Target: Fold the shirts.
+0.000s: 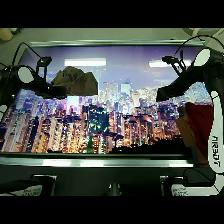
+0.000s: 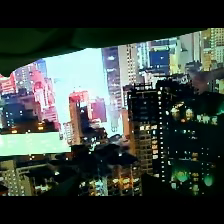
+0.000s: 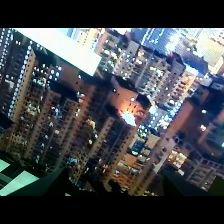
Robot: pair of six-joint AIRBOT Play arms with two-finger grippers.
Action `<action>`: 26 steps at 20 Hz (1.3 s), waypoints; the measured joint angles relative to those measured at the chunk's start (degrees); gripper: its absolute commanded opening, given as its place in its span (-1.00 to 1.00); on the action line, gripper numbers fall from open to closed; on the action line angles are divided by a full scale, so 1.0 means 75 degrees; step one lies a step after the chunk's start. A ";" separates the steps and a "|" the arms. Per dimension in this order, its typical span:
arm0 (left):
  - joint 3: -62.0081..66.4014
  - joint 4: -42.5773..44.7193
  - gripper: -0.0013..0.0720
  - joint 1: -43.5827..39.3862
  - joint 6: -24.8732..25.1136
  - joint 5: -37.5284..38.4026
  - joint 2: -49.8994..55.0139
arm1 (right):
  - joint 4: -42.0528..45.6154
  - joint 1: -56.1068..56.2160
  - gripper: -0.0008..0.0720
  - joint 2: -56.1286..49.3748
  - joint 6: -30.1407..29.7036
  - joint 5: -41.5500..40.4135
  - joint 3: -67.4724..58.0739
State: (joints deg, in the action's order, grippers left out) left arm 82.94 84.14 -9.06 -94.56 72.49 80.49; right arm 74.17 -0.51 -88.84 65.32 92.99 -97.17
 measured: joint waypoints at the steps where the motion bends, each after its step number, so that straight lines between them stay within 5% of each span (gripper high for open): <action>1: 0.0000 0.0000 0.31 0.0000 0.0000 0.0000 0.0000 | -0.0003 0.0000 0.70 0.0000 0.0000 0.0000 0.0000; 14: 0.0000 0.0000 0.31 0.0000 0.0000 -0.0003 0.0000 | -0.0003 0.0000 0.70 0.0000 0.0000 0.0000 0.0000; 21: 0.0000 -0.0020 0.32 0.0000 -0.0003 -0.0874 0.0096 | 0.0020 0.0003 0.70 0.0000 -0.0023 -0.0781 0.0003; 23: 0.0000 -0.0012 0.94 -0.0017 -0.0003 -0.1139 0.0128 | 0.0032 0.0003 0.70 0.0000 -0.0026 -0.1309 0.0003; 26: 0.0099 0.0256 0.91 0.0023 -0.0064 -0.2410 0.0291 | 0.0061 0.0003 0.70 0.0000 -0.0029 -0.2384 0.0003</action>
State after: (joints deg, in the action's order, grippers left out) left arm 83.68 86.06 -8.88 -95.04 54.41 82.67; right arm 74.63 -0.49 -88.84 65.10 75.11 -97.14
